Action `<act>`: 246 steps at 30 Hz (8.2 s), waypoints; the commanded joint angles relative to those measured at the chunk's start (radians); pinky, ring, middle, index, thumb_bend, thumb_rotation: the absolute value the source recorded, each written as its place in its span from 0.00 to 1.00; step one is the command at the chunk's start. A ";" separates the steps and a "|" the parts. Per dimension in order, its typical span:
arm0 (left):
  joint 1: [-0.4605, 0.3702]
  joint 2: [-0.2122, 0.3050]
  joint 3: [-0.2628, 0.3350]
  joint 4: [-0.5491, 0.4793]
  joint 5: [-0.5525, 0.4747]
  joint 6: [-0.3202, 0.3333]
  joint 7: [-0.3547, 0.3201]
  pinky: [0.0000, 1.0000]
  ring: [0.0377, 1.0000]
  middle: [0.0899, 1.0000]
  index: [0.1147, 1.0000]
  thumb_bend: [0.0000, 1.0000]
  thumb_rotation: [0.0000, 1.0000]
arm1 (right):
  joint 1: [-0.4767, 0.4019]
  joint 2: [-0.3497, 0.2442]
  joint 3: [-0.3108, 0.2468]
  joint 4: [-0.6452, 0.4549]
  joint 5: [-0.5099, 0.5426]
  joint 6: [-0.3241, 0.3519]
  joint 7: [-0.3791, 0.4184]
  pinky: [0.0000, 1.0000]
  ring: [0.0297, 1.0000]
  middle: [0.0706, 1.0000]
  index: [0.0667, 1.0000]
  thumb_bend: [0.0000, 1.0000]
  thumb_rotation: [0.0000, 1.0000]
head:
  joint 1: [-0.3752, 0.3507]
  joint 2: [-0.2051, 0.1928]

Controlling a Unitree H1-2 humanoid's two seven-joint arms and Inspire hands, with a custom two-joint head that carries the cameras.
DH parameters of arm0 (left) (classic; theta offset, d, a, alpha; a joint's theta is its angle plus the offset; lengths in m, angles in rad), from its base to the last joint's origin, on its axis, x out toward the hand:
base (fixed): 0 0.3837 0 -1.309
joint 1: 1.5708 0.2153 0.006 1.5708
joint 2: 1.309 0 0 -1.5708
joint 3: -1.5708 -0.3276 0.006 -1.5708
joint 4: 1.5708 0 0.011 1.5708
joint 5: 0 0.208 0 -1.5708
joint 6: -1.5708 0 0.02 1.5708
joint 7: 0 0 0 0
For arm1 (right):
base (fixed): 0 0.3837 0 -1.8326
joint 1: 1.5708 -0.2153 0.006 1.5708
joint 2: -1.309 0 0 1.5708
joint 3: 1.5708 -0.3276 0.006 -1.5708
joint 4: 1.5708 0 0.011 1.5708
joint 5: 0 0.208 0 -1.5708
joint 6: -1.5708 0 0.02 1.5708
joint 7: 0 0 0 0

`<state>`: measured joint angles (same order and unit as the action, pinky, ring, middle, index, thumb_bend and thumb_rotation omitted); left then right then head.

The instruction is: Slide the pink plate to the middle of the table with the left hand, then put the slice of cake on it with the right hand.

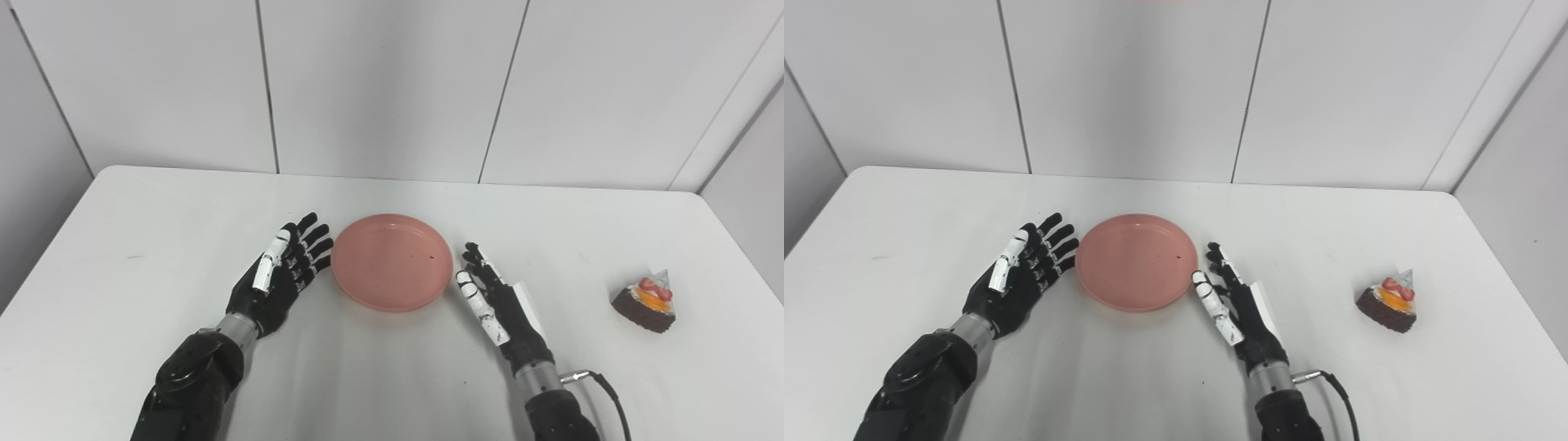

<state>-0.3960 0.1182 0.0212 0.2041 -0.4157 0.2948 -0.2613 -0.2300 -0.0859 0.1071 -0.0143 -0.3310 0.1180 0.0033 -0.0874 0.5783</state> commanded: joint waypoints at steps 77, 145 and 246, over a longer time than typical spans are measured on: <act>-0.019 0.152 0.066 0.355 -0.017 -0.060 -0.237 0.78 0.84 0.86 0.84 0.52 0.75 | -0.155 -0.582 -0.122 -0.110 -0.365 0.317 0.396 0.75 0.89 0.93 0.91 0.99 0.29 | -0.446 0.016; 0.020 0.170 0.040 0.219 -0.019 -0.036 -0.202 0.81 0.86 0.88 0.86 0.52 0.81 | -0.243 -0.627 -0.021 0.126 -0.515 0.351 0.535 0.41 0.45 0.42 0.49 0.52 0.00 | -0.415 0.052; 0.078 -0.080 -0.084 -0.059 0.185 0.104 0.065 0.91 0.92 0.94 0.94 0.40 1.00 | -0.526 -0.280 0.365 0.062 -0.468 0.183 0.635 0.79 0.98 1.00 1.00 0.93 0.98 | 0.087 0.047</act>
<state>-0.3611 0.0196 -0.0616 0.1150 -0.2579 0.3346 -0.2149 -0.7303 -0.3568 0.4883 0.0895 -0.8027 0.2938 0.6390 -0.0015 0.6259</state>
